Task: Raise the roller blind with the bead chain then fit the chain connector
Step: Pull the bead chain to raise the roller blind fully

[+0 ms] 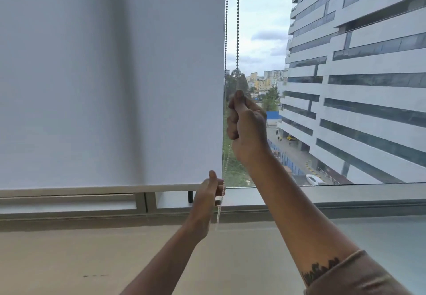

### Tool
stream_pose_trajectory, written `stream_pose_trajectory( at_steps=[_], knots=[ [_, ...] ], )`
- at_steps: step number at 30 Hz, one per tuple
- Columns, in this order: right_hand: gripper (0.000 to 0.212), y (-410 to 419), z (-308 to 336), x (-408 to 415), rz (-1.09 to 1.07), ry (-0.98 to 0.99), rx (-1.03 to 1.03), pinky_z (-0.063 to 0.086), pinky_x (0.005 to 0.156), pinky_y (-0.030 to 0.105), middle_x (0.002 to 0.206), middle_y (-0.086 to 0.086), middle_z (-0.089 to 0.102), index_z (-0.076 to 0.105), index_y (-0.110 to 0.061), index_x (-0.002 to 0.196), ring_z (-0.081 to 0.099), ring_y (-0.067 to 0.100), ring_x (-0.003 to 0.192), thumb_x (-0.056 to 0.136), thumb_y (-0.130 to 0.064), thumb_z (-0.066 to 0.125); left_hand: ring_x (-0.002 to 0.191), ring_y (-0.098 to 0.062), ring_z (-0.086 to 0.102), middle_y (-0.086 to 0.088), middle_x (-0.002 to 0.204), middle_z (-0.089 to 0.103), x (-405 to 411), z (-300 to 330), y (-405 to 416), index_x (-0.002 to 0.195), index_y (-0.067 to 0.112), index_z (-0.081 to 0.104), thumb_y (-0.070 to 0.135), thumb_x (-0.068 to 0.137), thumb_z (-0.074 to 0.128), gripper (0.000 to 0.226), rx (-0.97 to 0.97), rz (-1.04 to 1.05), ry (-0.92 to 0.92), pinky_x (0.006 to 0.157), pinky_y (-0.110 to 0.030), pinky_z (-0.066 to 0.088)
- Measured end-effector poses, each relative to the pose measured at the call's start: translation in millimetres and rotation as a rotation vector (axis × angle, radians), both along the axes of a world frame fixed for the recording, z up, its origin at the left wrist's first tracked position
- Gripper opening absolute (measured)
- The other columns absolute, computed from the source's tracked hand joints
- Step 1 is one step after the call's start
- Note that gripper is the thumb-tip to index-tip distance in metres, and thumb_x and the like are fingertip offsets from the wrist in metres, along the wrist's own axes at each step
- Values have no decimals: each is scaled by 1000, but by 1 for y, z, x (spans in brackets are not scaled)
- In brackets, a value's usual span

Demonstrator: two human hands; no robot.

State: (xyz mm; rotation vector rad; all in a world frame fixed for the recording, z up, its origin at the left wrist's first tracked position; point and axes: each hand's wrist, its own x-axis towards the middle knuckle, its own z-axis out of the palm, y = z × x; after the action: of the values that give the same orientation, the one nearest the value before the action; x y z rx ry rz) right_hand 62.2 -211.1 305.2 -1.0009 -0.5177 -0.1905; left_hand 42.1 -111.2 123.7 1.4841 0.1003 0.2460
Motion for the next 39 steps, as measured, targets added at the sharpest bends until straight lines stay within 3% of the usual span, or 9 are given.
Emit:
stream_pose_trajectory(
  at_steps=[3, 10, 17, 23, 26, 30, 34, 37, 39],
  knots=[
    [38, -1, -18, -4, 4, 20, -7, 17, 38, 20, 48, -7, 34, 62, -17, 77, 21, 8, 37, 112, -31, 53, 114, -29, 71, -14, 121, 76, 7, 41, 9, 117, 15, 72, 65, 111, 32, 65, 28, 60, -53, 84, -34, 53],
    [38, 2, -69, -10, -10, 82, -47, 19, 36, 22, 50, -4, 36, 65, -17, 78, 23, 10, 40, 111, -33, 54, 105, -27, 74, -16, 117, 78, 16, 140, 15, 109, 14, 74, 55, 116, 34, 58, 10, 115, -279, 95, -44, 58],
    [37, 4, -111, -13, 17, 113, -64, 18, 35, 20, 47, -6, 33, 63, -16, 79, 22, 7, 36, 112, -29, 52, 94, -25, 75, -16, 112, 81, 16, 209, -1, 109, 11, 77, 55, 115, 36, 60, -29, 37, -318, 86, -39, 58],
    [39, 4, -145, -18, 12, 127, -65, 17, 35, 21, 48, -4, 31, 63, -16, 75, 21, 8, 37, 112, -27, 53, 65, -15, 61, -2, 78, 73, 17, 244, -18, 106, 12, 78, 62, 113, 36, 66, -175, -47, -301, 63, -31, 49],
    [39, 4, -158, -22, 19, 153, -62, 15, 35, 21, 47, -3, 30, 62, -16, 75, 20, 8, 36, 112, -26, 53, 47, -9, 36, 6, 56, 54, 14, 251, -24, 93, 15, 75, 65, 111, 40, 63, -217, -57, -276, 46, -23, 30],
    [37, 4, -171, -24, 13, 153, -77, 9, 37, 25, 47, -2, 27, 61, -12, 77, 18, 8, 36, 112, -25, 53, 38, -11, 21, 9, 43, 35, 13, 236, -31, 40, 24, 46, 71, 104, 50, 80, -199, 27, -276, 39, -25, 18],
    [40, 3, -191, -25, 14, 160, -118, 14, 37, 20, 46, -4, 29, 62, -17, 74, 18, 9, 36, 111, -29, 52, 37, -13, 20, 5, 44, 30, 15, 210, -37, 40, 25, 42, 68, 105, 54, 78, -163, 131, -358, 44, -27, 17],
    [39, -2, -210, -24, 36, 178, -148, 21, 38, 19, 49, -6, 31, 63, -21, 74, 20, 9, 39, 106, -40, 56, 37, -13, 22, 0, 50, 30, 13, 186, -38, 48, 22, 67, 66, 106, 52, 75, -137, 145, -387, 44, -30, 19],
    [39, -4, -221, -23, 61, 199, -188, 22, 40, 19, 54, -5, 32, 64, -19, 76, 20, 10, 43, 101, -49, 62, 36, -13, 22, -1, 50, 28, 12, 170, -39, 42, 25, 53, 65, 107, 52, 76, -124, 161, -386, 44, -29, 19]
  ],
)
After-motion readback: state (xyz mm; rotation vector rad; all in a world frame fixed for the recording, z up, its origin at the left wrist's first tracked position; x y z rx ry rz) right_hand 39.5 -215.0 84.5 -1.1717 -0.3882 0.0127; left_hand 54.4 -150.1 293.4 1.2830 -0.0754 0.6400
